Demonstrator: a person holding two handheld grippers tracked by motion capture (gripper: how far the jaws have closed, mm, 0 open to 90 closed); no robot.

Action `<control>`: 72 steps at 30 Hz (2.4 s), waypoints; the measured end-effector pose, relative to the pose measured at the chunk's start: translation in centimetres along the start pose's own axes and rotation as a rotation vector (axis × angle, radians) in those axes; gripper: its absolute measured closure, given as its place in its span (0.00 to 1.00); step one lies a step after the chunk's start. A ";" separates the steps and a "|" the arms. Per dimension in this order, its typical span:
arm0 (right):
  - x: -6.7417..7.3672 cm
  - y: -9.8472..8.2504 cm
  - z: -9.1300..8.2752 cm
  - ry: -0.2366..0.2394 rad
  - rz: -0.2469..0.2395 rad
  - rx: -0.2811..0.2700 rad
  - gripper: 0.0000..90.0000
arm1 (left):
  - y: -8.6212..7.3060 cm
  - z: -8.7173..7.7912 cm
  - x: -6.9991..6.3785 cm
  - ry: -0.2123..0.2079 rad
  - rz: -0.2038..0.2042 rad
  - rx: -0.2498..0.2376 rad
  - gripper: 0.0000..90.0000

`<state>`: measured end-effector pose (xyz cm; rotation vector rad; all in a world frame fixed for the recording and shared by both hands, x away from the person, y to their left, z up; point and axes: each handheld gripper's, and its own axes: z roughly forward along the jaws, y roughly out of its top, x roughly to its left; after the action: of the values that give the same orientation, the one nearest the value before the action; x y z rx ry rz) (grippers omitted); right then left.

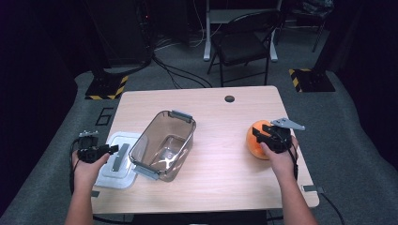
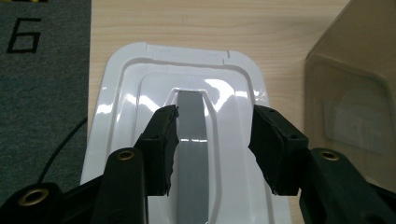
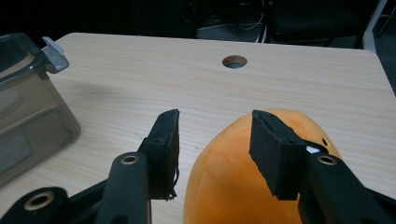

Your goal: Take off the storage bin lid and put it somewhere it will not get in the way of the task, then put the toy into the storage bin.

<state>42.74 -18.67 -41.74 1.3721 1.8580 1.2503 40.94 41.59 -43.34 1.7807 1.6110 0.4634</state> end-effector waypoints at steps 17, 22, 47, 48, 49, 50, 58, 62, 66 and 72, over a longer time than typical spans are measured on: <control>-2.0 0.7 -1.4 -0.032 0.008 0.021 0.58 | 0.9 -2.1 -0.9 -0.019 0.012 -0.043 0.56; -2.5 0.6 -1.3 -0.043 0.012 0.037 0.57 | 0.9 -2.0 -0.8 -0.022 0.007 -0.042 0.55; -5.1 1.9 0.5 -0.068 0.030 0.091 0.54 | 0.7 -1.6 -0.5 -0.021 0.002 -0.030 0.55; -5.3 2.0 0.7 -0.070 0.033 0.096 0.54 | 0.7 -1.6 -0.5 -0.021 0.003 -0.031 0.55; -5.3 2.0 0.7 -0.070 0.033 0.096 0.54 | 0.7 -1.6 -0.5 -0.021 0.003 -0.031 0.55; -5.5 2.1 0.9 -0.073 0.031 0.103 0.54 | 0.7 -1.6 -0.6 -0.021 0.004 -0.030 0.55; -6.9 2.2 2.4 -0.064 0.013 0.144 0.55 | 0.6 -1.4 -0.4 -0.025 -0.008 -0.026 0.55; -7.5 2.0 3.1 -0.069 0.014 0.169 0.54 | 0.5 -1.3 -0.3 -0.026 -0.010 -0.024 0.55; -7.6 1.8 3.6 -0.061 0.008 0.183 0.52 | 0.5 -1.2 -0.2 -0.027 -0.016 -0.028 0.55; -7.3 1.6 3.9 -0.019 0.006 0.199 0.50 | 0.4 -1.3 0.0 -0.029 -0.020 -0.027 0.55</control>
<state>49.33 -23.86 -42.90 1.4877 2.0098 1.0742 40.37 41.95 -42.15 1.7422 1.5939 0.4456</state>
